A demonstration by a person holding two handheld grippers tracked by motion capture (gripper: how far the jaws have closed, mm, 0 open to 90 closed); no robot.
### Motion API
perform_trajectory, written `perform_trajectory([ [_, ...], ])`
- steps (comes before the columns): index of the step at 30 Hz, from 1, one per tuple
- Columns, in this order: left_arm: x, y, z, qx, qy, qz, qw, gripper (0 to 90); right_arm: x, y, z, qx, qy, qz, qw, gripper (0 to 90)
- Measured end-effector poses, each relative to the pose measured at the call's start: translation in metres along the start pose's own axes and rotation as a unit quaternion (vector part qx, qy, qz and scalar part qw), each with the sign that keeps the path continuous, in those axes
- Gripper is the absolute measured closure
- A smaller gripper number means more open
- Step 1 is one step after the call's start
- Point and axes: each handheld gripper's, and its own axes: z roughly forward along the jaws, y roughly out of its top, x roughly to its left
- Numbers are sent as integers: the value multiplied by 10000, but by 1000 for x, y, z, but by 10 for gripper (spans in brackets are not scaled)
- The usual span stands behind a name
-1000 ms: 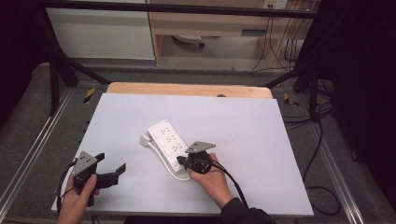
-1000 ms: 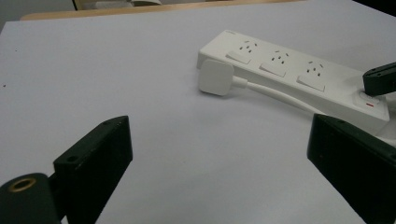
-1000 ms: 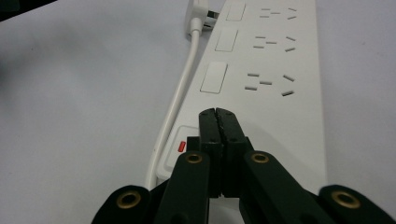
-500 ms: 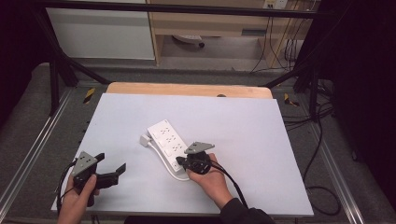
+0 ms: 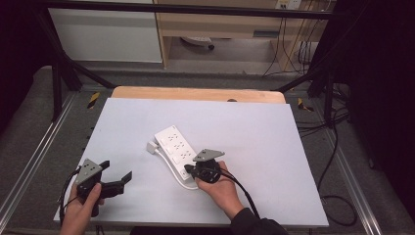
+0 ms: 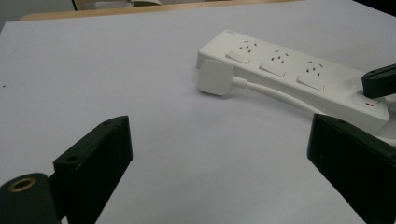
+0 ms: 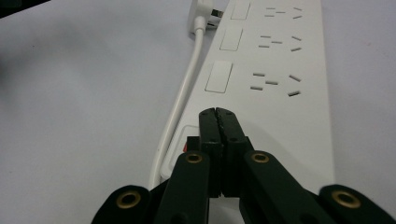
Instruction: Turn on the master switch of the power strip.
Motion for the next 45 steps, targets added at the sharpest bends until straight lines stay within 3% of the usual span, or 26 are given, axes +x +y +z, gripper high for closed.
perform_trajectory([
  [35, -1, -1, 1, 57, -2, 14, 10000, 67, 1, 0, 1, 43, -39, 61, 10000, 900],
  [45, -1, -1, 1, 86, -9, 28, 10000, 67, 5, 2, 1, 94, -170, -142, 9997, 900],
])
